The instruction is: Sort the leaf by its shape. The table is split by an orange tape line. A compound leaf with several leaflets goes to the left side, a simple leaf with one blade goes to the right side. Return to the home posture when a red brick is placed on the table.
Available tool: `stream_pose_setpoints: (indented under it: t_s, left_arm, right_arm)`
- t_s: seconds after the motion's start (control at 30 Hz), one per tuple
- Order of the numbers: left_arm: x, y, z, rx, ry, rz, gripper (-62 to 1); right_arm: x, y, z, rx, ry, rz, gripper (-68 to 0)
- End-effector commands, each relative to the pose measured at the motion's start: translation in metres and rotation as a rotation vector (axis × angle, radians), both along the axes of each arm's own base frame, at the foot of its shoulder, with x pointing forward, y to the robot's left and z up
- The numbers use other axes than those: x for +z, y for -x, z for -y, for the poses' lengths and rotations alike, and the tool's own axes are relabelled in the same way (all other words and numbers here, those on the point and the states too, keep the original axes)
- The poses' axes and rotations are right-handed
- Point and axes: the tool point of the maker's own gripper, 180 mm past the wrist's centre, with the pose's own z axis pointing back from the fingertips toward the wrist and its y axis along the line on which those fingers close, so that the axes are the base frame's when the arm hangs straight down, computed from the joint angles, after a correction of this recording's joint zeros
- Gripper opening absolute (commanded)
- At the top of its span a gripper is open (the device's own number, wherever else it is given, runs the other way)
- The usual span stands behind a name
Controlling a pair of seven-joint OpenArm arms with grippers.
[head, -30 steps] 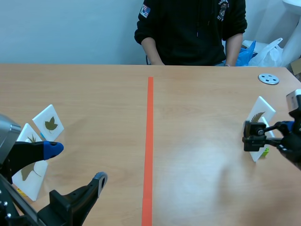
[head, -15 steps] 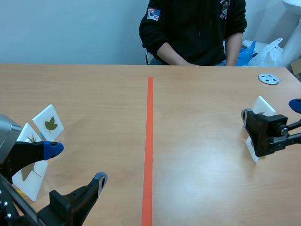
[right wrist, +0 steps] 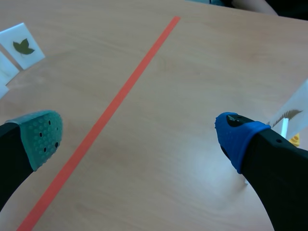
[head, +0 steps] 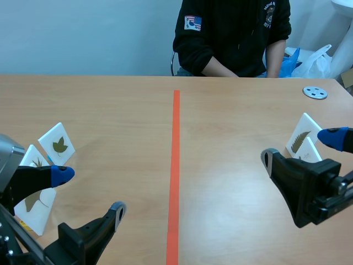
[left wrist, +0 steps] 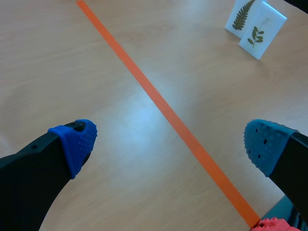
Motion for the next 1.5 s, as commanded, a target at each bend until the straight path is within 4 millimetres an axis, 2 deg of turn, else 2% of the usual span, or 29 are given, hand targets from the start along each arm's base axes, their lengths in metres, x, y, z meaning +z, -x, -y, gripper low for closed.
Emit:
stream_pose_setpoints:
  t_s: [0.0,0.3,1.47]
  left_arm:
    - [0.0109,-0.0044,0.0027,0.004,0.024,0.035,1.4]
    - [0.0113,-0.005,0.0027,0.004,0.024,0.037,1.4]
    - [0.0113,-0.005,0.0027,0.004,0.024,0.037,1.4]
  right_arm:
    - [0.0037,0.0002,-0.0007,-0.003,-0.022,0.011,0.4]
    - [0.0019,0.0018,-0.0105,-0.003,-0.063,0.004,0.4]
    - [0.0014,0.0002,-0.0074,-0.021,-0.056,0.004,0.4]
